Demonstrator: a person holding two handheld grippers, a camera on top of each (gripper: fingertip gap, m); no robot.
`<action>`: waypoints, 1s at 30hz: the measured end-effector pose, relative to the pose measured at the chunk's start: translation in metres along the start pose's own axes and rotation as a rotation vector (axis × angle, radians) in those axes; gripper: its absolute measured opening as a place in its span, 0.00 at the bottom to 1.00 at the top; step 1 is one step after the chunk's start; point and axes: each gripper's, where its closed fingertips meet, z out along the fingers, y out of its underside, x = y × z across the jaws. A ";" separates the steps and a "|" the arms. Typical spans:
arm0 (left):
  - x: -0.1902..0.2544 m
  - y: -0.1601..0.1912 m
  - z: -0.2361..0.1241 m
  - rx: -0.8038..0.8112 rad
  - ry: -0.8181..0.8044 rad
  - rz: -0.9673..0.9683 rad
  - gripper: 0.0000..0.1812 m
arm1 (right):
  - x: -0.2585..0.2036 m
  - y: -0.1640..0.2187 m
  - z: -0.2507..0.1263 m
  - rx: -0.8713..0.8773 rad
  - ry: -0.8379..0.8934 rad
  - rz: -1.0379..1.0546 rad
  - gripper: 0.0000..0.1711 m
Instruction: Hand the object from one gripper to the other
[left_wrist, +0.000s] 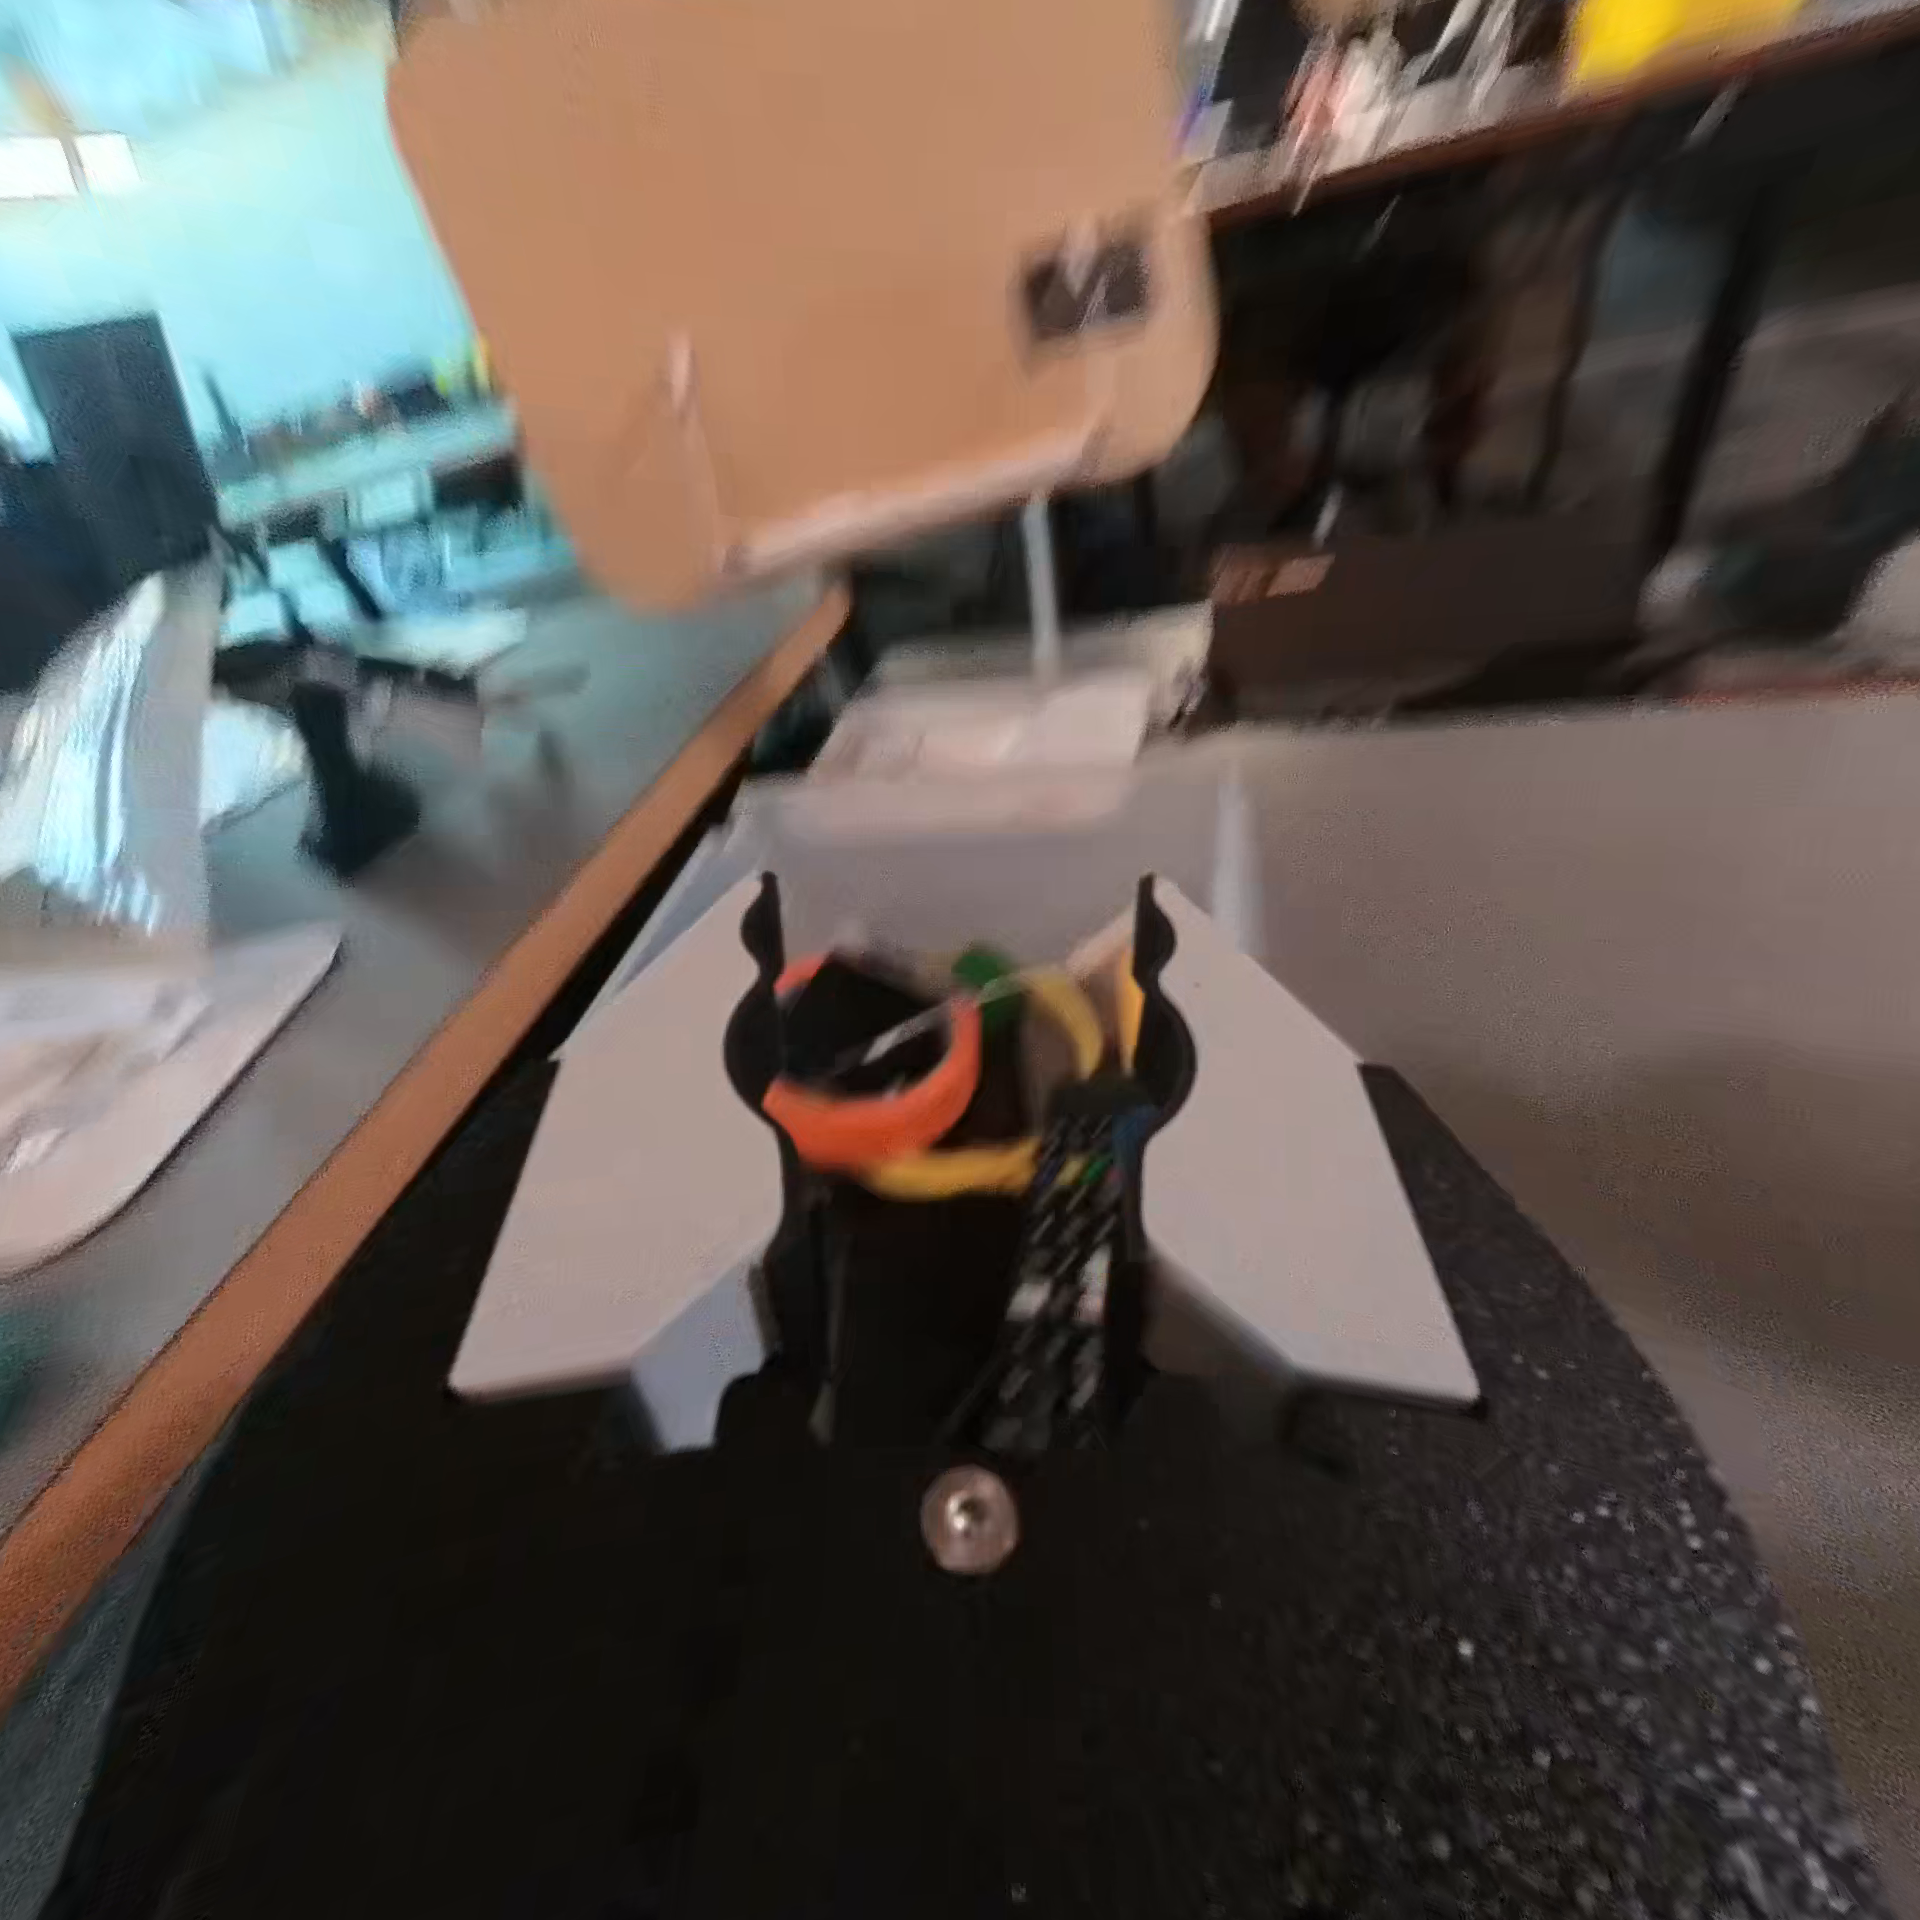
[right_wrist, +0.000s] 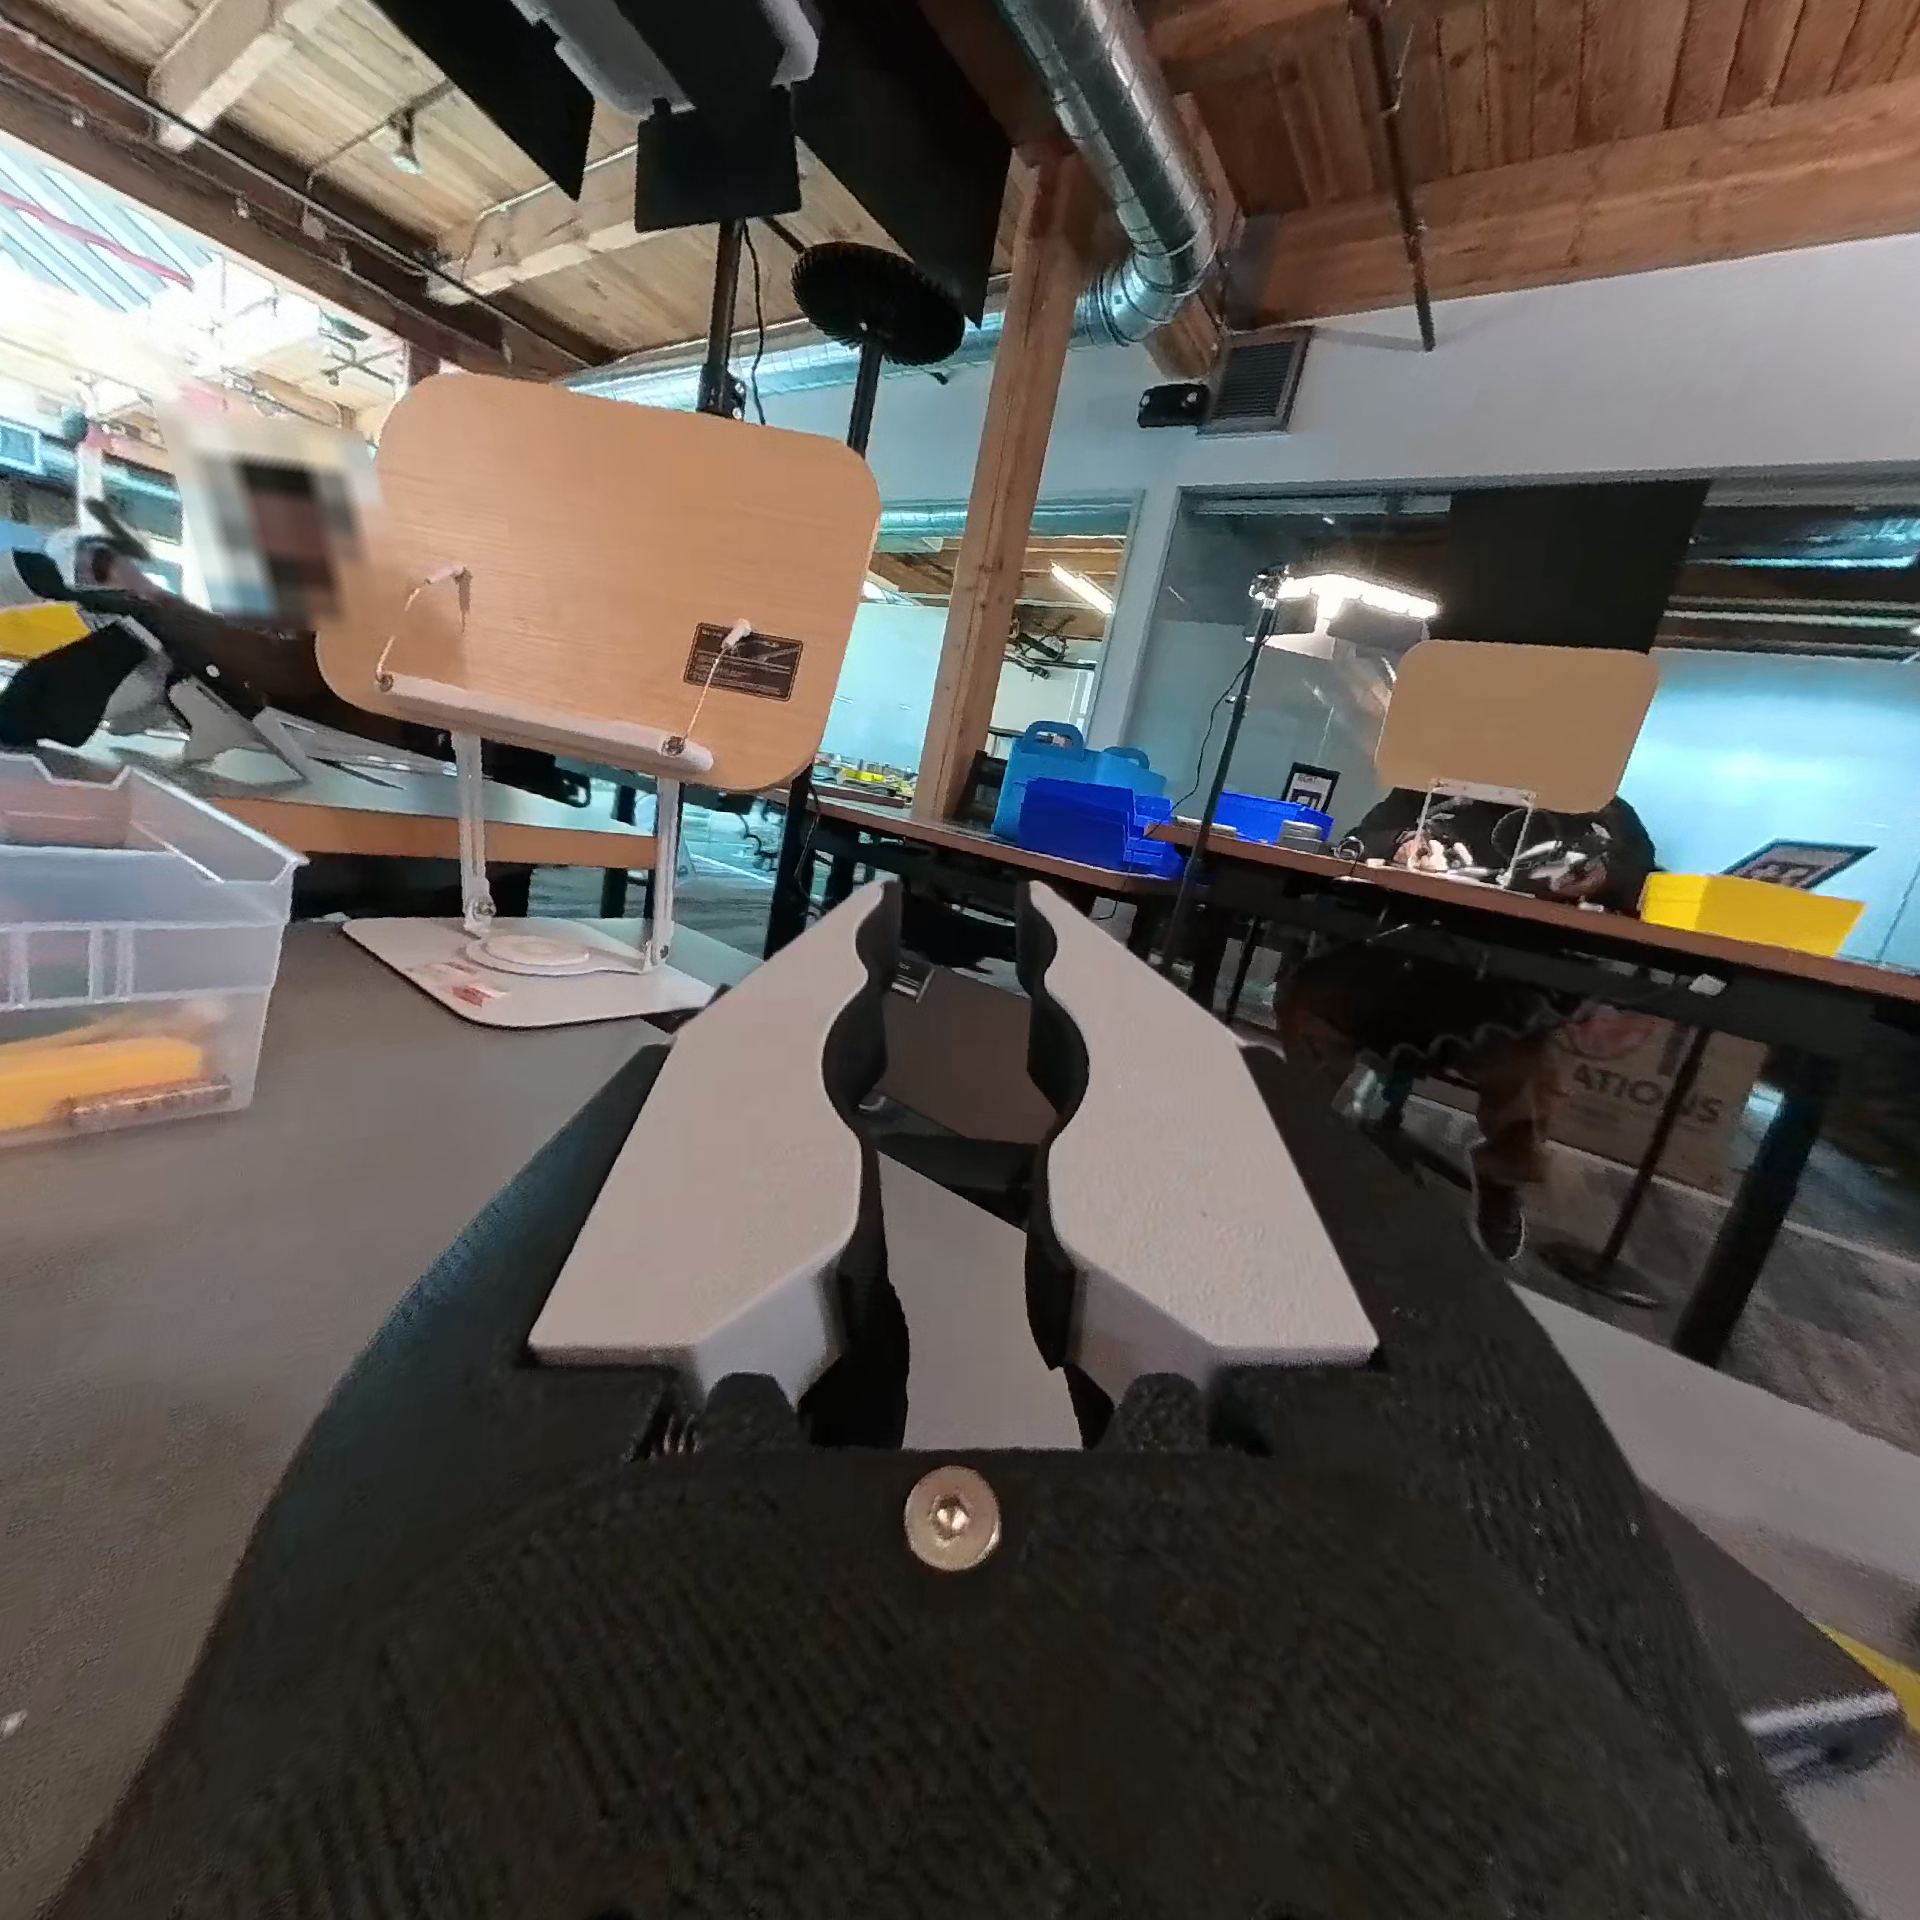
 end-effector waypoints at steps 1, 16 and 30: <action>-0.017 0.023 0.002 -0.113 0.000 -0.011 0.37 | 0.001 0.000 0.000 0.001 -0.001 0.020 0.12; -0.074 0.169 0.018 -0.881 -0.052 0.063 0.04 | 0.003 0.007 0.004 -0.040 -0.029 0.114 0.12; 0.089 -0.086 -0.027 0.239 0.225 0.181 0.04 | -0.012 0.013 0.008 -0.067 -0.149 0.215 0.13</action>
